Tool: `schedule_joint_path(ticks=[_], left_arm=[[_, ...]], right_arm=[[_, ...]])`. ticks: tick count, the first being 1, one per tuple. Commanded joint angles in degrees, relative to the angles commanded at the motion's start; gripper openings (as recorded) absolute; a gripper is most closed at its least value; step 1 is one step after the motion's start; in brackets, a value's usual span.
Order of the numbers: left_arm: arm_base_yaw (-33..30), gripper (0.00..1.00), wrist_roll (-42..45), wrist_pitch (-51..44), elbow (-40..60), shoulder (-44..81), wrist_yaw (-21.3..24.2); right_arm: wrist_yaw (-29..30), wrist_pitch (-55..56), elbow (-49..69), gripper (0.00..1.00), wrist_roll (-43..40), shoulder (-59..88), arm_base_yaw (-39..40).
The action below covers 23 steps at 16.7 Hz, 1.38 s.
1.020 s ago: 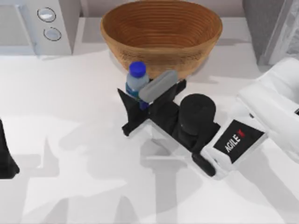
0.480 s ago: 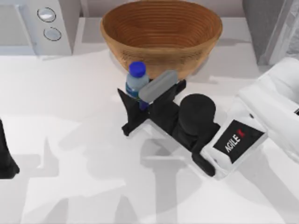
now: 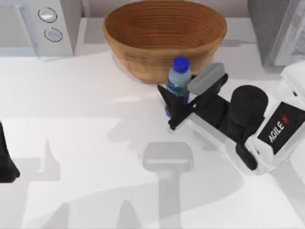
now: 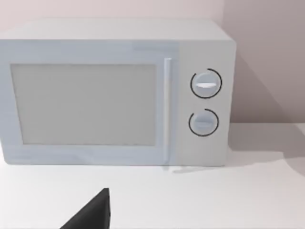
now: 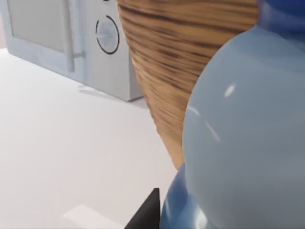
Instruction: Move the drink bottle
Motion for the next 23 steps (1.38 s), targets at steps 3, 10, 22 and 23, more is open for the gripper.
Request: schedule_joint_path(ticks=[3, 10, 22, 23], left_arm=[[0.00, 1.00, 0.00, 0.00, 0.00, 0.00, 0.00], [0.00, 1.00, 0.00, 0.00, 0.00, 0.00, 0.00], [0.00, 1.00, 0.00, 0.00, 0.00, 0.00, 0.00], [0.00, 1.00, 0.00, 0.00, 0.00, 0.00, 0.00]], right_arm=[[-13.76, 3.23, -7.17, 0.00, -0.14, -3.66, -13.82], [-40.45, 9.53, -22.83, 0.00, -0.52, -13.65, -40.68], [-39.38, 11.35, -21.27, 0.00, -0.58, -9.99, -39.73], [-38.07, 11.74, -20.04, 0.00, -0.65, -8.32, -38.51]])
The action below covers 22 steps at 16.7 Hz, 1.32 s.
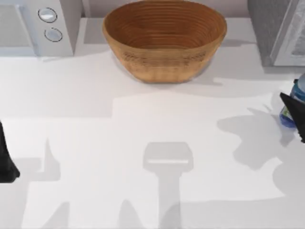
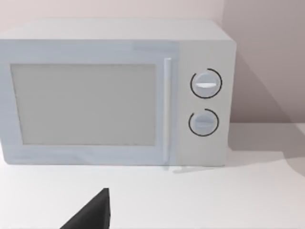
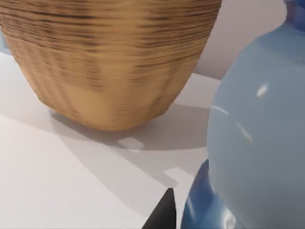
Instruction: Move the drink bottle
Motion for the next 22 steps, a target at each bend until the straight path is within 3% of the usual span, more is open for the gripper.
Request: schedule_joint_path(ticks=[7, 20, 22], left_arm=[[0.00, 1.00, 0.00, 0.00, 0.00, 0.00, 0.00], [0.00, 1.00, 0.00, 0.00, 0.00, 0.00, 0.00], [0.00, 1.00, 0.00, 0.00, 0.00, 0.00, 0.00]], right_arm=[[3.59, 1.14, 3.58, 0.00, -0.22, 4.41, 3.62], [3.59, 1.14, 3.58, 0.98, -0.22, 4.41, 3.62], [3.59, 1.14, 3.58, 1.00, -0.22, 4.41, 3.62]])
